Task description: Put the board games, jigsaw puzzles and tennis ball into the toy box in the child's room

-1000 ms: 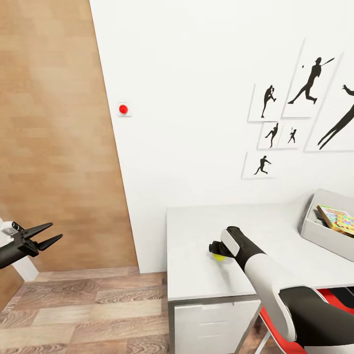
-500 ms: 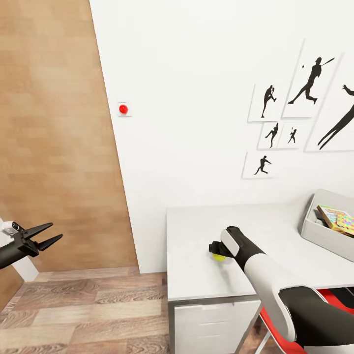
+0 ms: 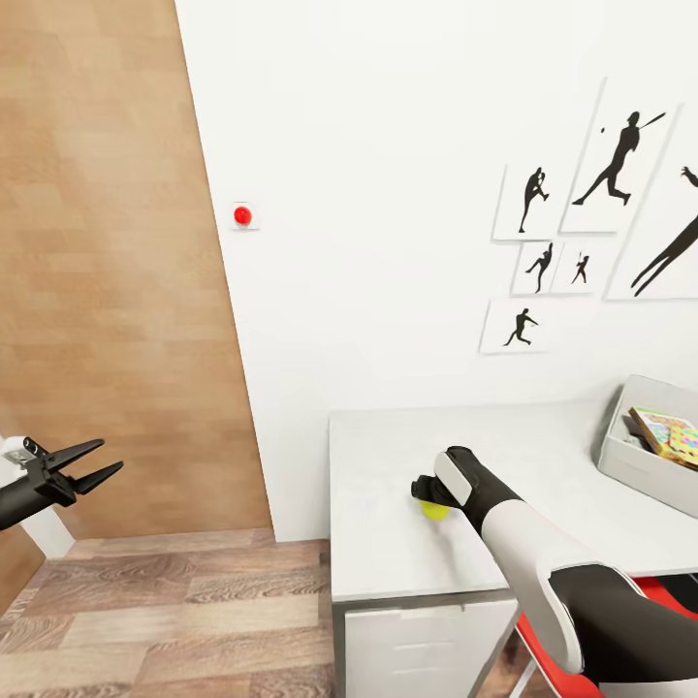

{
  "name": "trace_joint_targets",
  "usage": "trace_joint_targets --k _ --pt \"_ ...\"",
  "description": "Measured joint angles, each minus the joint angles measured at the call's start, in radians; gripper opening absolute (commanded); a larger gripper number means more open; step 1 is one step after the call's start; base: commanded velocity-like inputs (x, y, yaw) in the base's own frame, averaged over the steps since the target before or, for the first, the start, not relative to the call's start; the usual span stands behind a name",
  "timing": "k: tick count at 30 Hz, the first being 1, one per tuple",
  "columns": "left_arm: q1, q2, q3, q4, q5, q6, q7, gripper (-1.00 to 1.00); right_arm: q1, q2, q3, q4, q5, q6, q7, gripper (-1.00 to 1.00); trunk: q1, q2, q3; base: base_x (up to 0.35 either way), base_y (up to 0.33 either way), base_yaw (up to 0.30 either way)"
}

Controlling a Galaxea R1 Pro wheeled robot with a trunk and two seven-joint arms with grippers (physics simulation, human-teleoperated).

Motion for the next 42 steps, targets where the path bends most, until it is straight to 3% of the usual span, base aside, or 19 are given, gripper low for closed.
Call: trace_joint_targets --k 6,7,42 --pt "0.000 0.000 0.000 0.000 0.000 0.000 0.000 1.00 0.000 0.000 0.000 0.000 0.000 0.000 0.000 1.00 0.000 0.000 0.000 0.007 0.001 0.000" --pt "0.000 0.000 0.000 0.000 0.000 0.000 0.000 1.00 0.000 0.000 0.000 0.000 0.000 0.000 0.000 -1.00 0.000 0.000 0.000 0.002 0.000 0.000" --pt "0.000 0.000 0.000 0.000 -0.002 0.000 0.000 1.00 0.000 -0.006 0.000 -0.010 0.002 0.001 0.004 -1.00 0.000 0.000 0.000 0.000 0.000 0.000"
